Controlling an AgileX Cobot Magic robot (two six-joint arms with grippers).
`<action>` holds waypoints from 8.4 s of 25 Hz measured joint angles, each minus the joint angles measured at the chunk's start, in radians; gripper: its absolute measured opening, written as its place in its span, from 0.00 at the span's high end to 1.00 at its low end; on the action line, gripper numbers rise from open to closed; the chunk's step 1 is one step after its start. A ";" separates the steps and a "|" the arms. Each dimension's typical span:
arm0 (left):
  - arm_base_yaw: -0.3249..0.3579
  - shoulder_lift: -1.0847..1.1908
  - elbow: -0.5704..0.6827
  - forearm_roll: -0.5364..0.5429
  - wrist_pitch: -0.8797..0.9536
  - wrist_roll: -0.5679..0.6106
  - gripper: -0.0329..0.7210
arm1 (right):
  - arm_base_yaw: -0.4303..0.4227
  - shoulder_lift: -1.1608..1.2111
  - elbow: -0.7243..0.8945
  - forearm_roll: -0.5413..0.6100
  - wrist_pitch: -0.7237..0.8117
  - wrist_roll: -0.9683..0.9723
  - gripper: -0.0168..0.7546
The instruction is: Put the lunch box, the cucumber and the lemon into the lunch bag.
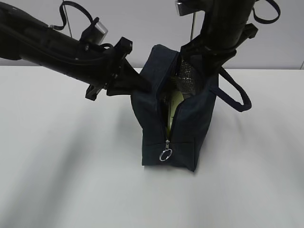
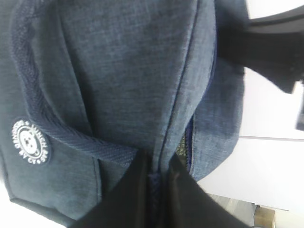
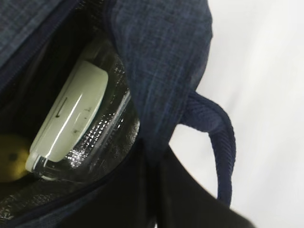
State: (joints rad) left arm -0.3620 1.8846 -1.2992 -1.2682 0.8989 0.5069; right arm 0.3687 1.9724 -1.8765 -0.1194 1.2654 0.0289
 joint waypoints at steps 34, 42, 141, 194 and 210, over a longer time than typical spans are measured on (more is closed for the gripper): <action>-0.007 0.018 0.000 -0.023 -0.026 0.007 0.45 | 0.000 0.050 -0.039 0.012 -0.018 0.006 0.49; 0.009 0.018 0.000 -0.029 0.045 0.007 0.45 | 0.000 0.045 -0.124 0.016 -0.018 0.006 0.48; -0.081 -1.184 0.200 1.008 0.366 -0.534 0.68 | 0.025 -0.753 1.518 1.921 -0.731 -2.025 0.48; -0.081 -1.184 0.200 1.090 0.366 -0.534 0.68 | 0.025 -0.195 1.186 1.932 -0.721 -1.959 0.38; -0.081 -1.184 0.200 1.103 0.366 -0.534 0.68 | 0.025 -0.142 1.111 1.932 -0.702 -1.880 0.41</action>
State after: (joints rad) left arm -0.4426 0.7005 -1.0990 -0.1656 1.2646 -0.0274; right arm 0.3939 1.8307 -0.7658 1.8129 0.5635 -1.8509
